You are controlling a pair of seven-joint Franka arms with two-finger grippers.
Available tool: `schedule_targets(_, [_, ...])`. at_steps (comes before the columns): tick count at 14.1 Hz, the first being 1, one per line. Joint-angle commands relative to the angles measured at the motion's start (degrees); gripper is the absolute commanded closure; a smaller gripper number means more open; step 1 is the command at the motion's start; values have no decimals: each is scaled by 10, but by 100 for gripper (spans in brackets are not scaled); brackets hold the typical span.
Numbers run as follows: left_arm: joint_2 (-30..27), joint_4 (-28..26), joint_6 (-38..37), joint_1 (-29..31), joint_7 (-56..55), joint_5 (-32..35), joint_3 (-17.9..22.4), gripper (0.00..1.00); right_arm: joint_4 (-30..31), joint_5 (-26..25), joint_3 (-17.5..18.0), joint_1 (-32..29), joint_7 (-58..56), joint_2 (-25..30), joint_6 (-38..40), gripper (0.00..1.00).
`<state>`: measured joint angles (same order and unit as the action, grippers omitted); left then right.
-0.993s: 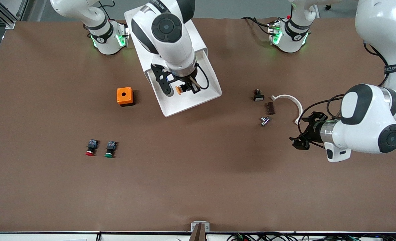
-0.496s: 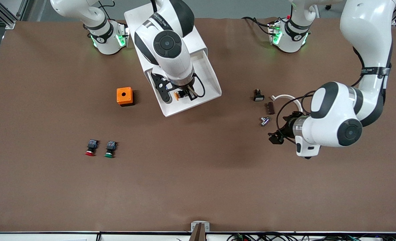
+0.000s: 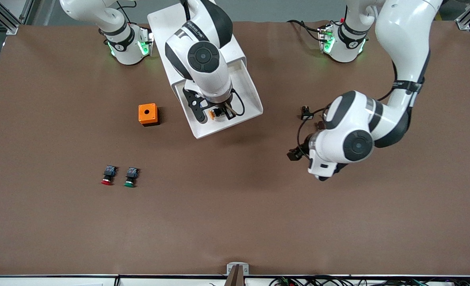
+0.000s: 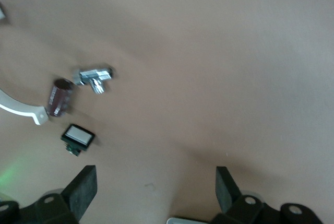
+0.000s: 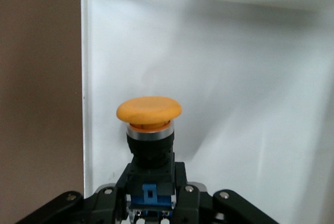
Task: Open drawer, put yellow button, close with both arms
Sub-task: 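Release the yellow button in the drawer while the left gripper approaches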
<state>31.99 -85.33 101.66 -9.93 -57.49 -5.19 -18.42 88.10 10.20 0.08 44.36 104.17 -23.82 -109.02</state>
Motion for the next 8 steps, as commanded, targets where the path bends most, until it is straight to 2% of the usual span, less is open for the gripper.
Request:
schedule_targets(1, [-8,-5,7,-25,4,11,-4,0,11,-2,-3,5,-5,11,-7,100])
schedule_targets(3, [-8,-5,7,-32,0,4,-7,0,11,-11,-3,6,-5,10,-7,100])
schedule_targets(4, [-7,-5,7,-40,0,3,-11,0,10,-11,-3,6,-5,10,-7,84])
schedule_targets(5, [-7,-5,8,-46,-1,0,-13,0,10,-13,-3,11,-6,10,-6,79])
schedule_targets(6, [-7,-7,13,-47,-1,0,-21,0,8,-13,-3,14,-5,10,-5,54])
schedule_targets(7, [-7,-12,27,-46,-3,-2,-37,0,8,-15,-3,17,-3,11,-5,22])
schedule_targets(8, [-9,-18,40,-46,-6,-2,-44,0,5,-21,-3,24,6,11,-1,0])
